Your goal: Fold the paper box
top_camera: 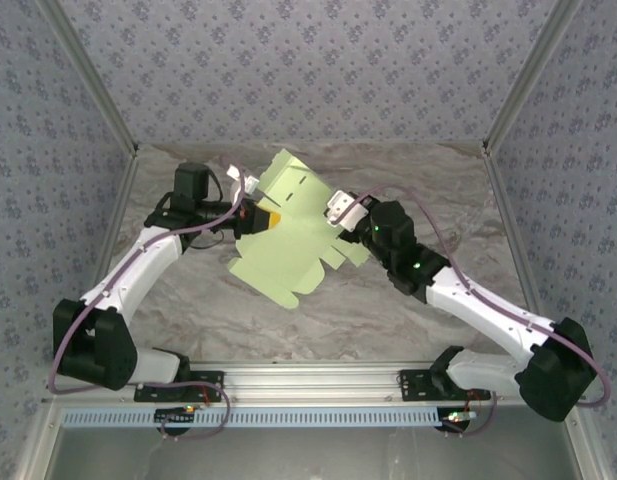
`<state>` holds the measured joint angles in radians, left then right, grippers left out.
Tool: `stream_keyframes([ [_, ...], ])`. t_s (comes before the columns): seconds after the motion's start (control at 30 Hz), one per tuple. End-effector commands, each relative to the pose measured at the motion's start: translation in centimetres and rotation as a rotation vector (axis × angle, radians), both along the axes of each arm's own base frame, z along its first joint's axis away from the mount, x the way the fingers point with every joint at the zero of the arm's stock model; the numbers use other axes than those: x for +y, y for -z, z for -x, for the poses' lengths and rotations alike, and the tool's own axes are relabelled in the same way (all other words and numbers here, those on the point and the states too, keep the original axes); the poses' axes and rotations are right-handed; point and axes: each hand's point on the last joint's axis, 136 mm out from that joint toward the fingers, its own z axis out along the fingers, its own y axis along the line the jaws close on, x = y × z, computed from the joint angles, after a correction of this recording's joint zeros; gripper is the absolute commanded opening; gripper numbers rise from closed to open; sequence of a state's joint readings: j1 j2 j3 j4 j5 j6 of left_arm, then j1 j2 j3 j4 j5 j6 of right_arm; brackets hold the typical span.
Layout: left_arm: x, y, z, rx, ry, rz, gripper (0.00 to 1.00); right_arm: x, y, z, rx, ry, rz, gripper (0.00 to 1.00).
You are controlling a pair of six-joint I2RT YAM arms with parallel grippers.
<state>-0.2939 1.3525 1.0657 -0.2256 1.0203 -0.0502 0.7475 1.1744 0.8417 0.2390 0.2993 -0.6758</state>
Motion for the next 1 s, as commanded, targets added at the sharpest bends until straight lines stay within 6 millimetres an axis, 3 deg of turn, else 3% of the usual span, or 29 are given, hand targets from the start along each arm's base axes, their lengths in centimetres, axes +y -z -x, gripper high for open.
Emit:
stream_keyframes([
  [0.0, -0.6, -3.8, -1.4, -0.1, -0.013, 0.067, 0.0, 0.8, 1.0, 0.3, -0.084, 0.029, 0.097, 0.0],
  [0.37, -0.7, -3.2, -2.1, -0.056, -0.03, 0.064, 0.0, 2.1, 2.1, 0.5, -0.154, 0.0, 0.182, 0.0],
  [0.6, -0.7, -3.1, -2.0, -0.058, -0.026, 0.061, 0.0, 1.3, 2.8, 0.0, -0.12, 0.002, 0.186, 0.0],
  [0.83, -0.3, -2.0, -2.1, -0.08, -0.04, 0.011, 0.0, -0.4, 2.9, 0.8, 0.176, -0.157, -0.002, 0.0],
  [0.97, 0.1, -0.7, -2.9, -0.094, -0.075, -0.037, 0.06, -1.7, 3.0, 1.2, 0.406, -0.242, -0.12, 0.0],
])
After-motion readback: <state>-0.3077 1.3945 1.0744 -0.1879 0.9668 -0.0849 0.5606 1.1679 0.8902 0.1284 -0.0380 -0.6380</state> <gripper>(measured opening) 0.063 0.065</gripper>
